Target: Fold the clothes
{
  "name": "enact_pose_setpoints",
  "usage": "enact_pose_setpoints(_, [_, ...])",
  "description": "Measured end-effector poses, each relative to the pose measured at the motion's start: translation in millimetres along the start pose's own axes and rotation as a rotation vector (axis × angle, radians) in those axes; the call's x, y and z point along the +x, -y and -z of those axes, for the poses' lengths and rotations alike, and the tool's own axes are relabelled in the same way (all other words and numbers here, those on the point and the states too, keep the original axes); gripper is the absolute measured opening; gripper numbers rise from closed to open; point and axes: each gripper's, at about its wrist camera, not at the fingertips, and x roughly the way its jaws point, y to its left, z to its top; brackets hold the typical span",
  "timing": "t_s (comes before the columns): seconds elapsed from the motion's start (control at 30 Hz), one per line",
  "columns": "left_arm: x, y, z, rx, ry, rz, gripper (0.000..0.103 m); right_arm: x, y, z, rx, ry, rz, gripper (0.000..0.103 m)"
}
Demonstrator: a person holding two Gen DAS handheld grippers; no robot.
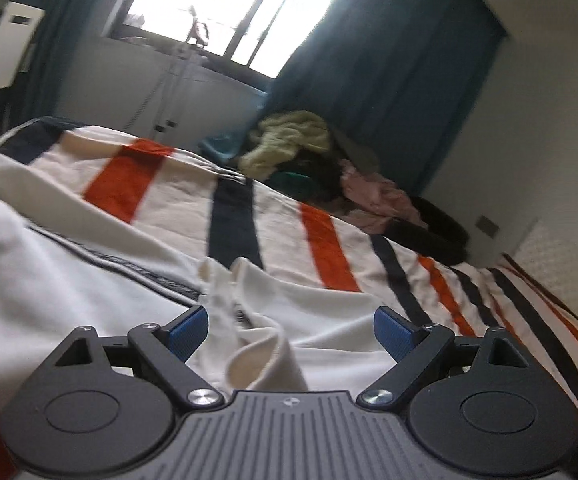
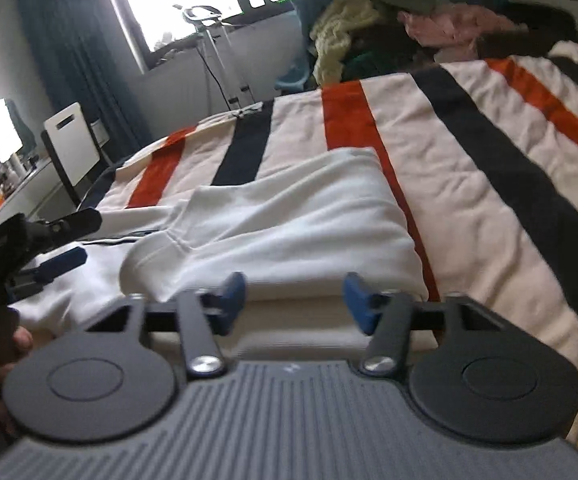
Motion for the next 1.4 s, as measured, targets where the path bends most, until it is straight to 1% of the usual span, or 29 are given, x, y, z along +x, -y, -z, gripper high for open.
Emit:
enact_pose_setpoints(0.07, [15.3, 0.9, 3.4, 0.02, -0.028, 0.005, 0.09, 5.0, -1.2, 1.6, -0.007, 0.0, 0.02, 0.047])
enact_pose_setpoints(0.13, [34.1, -0.3, 7.5, 0.053, -0.078, 0.0, 0.084, 7.8, -3.9, 3.7, -0.014, 0.001, 0.027, 0.047])
enact_pose_setpoints(0.17, [43.1, -0.1, 11.0, 0.071, -0.106, -0.006, 0.083, 7.9, -5.1, 4.7, -0.015, 0.002, 0.027, 0.047])
enact_pose_setpoints(0.23, [54.4, -3.2, 17.2, 0.089, -0.146, -0.028, 0.078, 8.3, -7.0, 5.7, -0.022, 0.004, 0.032, 0.047])
enact_pose_setpoints(0.37, [59.6, -3.5, 23.0, 0.113, -0.153, -0.014, 0.072, 12.3, -9.8, 6.0, -0.045, 0.006, 0.053, 0.047])
enact_pose_setpoints(0.47, [56.5, -2.2, 23.3, 0.131, -0.129, -0.007, 0.064, 18.6, -10.5, 6.5, -0.049, -0.005, 0.063, 0.047])
enact_pose_setpoints(0.53, [53.0, 0.1, 22.0, 0.145, -0.12, -0.011, 0.048, 22.0, -9.8, 6.7, -0.048, -0.013, 0.068, 0.047])
enact_pose_setpoints(0.57, [51.2, 0.3, 20.8, 0.152, -0.115, -0.017, 0.045, 22.8, -9.6, 7.0, -0.048, -0.015, 0.07, 0.047])
enact_pose_setpoints(0.63, [46.1, 2.0, 17.2, 0.163, -0.101, -0.017, 0.032, 23.7, -9.2, 7.2, -0.048, -0.017, 0.073, 0.047])
enact_pose_setpoints(0.7, [39.1, 5.7, 12.8, 0.181, -0.079, -0.011, 0.027, 23.8, -9.3, 7.3, -0.046, -0.016, 0.076, 0.047])
enact_pose_setpoints(0.77, [30.8, 9.5, 7.5, 0.179, -0.06, 0.0, 0.024, 24.1, -9.8, 7.3, -0.045, -0.014, 0.079, 0.046])
enact_pose_setpoints(0.83, [22.3, 6.9, 1.3, 0.103, -0.074, 0.038, 0.022, 24.4, -9.5, 7.6, -0.043, -0.01, 0.084, 0.046])
enact_pose_setpoints(0.9, [15.4, -3.1, -0.7, -0.026, -0.11, 0.088, 0.021, 23.8, -8.8, 7.7, -0.036, -0.005, 0.088, 0.047])
enact_pose_setpoints(0.97, [13.2, -18.4, 3.0, -0.162, -0.161, 0.111, 0.021, 23.2, -8.5, 7.6, -0.033, -0.002, 0.094, 0.047])
enact_pose_setpoints(1.07, [20.9, -36.3, 10.6, -0.261, -0.23, 0.111, 0.026, 23.1, -8.6, 7.4, -0.032, 0.001, 0.098, 0.048])
enact_pose_setpoints(1.1, [24.6, -40.7, 12.3, -0.286, -0.248, 0.102, 0.033, 23.4, -8.6, 7.3, -0.032, 0.001, 0.098, 0.048])
enact_pose_setpoints(1.13, [28.3, -45.0, 14.0, -0.312, -0.265, 0.094, 0.044, 23.4, -8.8, 7.3, -0.033, 0.002, 0.098, 0.048])
enact_pose_setpoints(1.17, [31.7, -48.4, 14.6, -0.335, -0.28, 0.1, 0.05, 23.3, -9.0, 7.3, -0.034, 0.004, 0.098, 0.048])
enact_pose_setpoints(1.2, [34.2, -50.3, 15.2, -0.353, -0.285, 0.119, 0.061, 23.1, -9.3, 7.3, -0.037, 0.007, 0.097, 0.048])
enact_pose_setpoints(1.23, [36.6, -52.2, 15.7, -0.371, -0.289, 0.139, 0.067, 22.6, -9.5, 7.3, -0.039, 0.011, 0.095, 0.048])
enact_pose_setpoints(1.3, [38.6, -51.5, 16.9, -0.363, -0.287, 0.142, 0.068, 21.3, -9.7, 7.1, -0.039, 0.024, 0.088, 0.048])
enact_pose_setpoints(1.4, [42.0, -48.4, 20.1, -0.316, -0.295, 0.122, 0.062, 20.2, -10.6, 6.7, -0.041, 0.044, 0.077, 0.048])
